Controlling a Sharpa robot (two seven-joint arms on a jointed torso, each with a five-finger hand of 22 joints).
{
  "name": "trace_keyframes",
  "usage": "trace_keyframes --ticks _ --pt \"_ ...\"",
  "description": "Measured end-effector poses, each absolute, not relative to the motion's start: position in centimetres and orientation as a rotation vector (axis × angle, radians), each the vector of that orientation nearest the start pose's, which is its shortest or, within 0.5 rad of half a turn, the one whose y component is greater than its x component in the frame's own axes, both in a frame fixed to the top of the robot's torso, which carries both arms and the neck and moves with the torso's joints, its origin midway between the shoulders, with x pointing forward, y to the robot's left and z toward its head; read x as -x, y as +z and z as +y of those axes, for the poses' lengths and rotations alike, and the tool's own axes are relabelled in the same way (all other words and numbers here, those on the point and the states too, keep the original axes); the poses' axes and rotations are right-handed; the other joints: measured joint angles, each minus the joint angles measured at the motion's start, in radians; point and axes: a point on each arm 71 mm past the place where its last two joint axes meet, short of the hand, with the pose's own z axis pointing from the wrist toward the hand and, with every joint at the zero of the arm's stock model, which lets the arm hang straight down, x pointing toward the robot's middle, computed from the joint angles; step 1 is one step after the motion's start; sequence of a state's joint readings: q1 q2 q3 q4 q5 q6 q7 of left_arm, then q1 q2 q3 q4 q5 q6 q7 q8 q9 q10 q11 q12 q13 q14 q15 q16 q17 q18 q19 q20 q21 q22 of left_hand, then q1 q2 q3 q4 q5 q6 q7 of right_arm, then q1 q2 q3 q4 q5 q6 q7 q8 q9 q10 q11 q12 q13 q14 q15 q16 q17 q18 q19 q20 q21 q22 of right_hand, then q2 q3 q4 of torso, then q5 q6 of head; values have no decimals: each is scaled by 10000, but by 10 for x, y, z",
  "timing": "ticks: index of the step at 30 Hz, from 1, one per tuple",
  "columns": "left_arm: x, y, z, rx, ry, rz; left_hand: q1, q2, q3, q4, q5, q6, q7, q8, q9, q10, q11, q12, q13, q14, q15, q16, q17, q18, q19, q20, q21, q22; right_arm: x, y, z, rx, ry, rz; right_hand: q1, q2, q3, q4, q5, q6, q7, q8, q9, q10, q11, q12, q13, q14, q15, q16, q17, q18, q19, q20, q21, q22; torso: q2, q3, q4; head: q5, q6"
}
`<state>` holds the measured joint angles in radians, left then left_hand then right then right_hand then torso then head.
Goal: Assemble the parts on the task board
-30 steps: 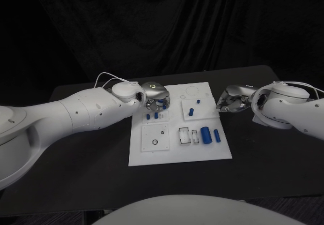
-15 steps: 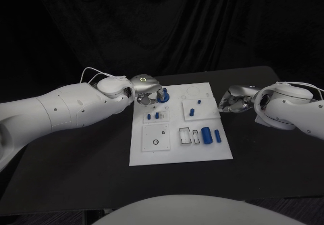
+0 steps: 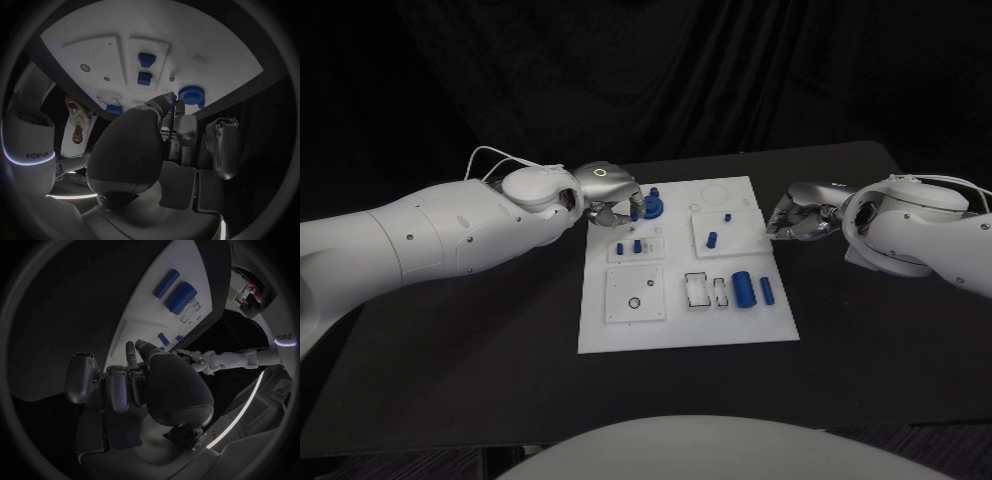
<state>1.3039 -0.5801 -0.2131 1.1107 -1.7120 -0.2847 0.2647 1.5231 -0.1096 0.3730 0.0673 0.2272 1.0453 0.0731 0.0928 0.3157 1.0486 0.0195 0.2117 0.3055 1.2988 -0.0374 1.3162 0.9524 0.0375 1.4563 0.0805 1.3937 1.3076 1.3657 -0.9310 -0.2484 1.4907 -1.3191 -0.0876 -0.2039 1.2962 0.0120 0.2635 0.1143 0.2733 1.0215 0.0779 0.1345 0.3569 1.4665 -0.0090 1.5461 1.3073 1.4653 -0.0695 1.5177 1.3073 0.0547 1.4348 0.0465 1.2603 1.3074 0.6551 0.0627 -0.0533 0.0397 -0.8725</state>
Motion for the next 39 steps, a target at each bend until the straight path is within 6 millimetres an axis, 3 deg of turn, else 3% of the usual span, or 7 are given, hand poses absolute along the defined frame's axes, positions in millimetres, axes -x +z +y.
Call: trace_keyframes --ticks 10,19,39 --pt "-533 -223 173 -7576 -5873 16316 1 -1 0 0 -1 -1 0 0 -1 -1 1 0 -12 0 0 -36 -14 0 0 0 0 0 -488 -200 -267 924 4014 19917 0 0 0 0 0 0 0 0 -1 0 0 0 0 0 0 1 0 1 0 0 0 -1 14 -12 55 -31 0" --pt "-531 -232 174 -7527 -5849 16570 1 -2 -1 0 -1 -1 -1 0 -2 -2 2 0 -15 0 0 -36 -14 0 1 1 0 -1 -488 -201 -267 930 4017 19948 0 0 29 -29 0 0 0 0 4 0 0 0 0 0 0 1 0 0 0 0 0 -1 24 -13 60 19 0" --pt "-531 -229 175 -7257 -5851 15876 1 -3 27 -83 38 79 7 -1 -29 236 17 -78 -43 1 0 -36 3 0 1 1 0 -2 -488 -202 -267 916 4003 19987 0 0 28 -28 0 0 0 0 7 0 0 0 -1 0 0 5 0 1 0 0 0 5 16 -2 43 12 0"
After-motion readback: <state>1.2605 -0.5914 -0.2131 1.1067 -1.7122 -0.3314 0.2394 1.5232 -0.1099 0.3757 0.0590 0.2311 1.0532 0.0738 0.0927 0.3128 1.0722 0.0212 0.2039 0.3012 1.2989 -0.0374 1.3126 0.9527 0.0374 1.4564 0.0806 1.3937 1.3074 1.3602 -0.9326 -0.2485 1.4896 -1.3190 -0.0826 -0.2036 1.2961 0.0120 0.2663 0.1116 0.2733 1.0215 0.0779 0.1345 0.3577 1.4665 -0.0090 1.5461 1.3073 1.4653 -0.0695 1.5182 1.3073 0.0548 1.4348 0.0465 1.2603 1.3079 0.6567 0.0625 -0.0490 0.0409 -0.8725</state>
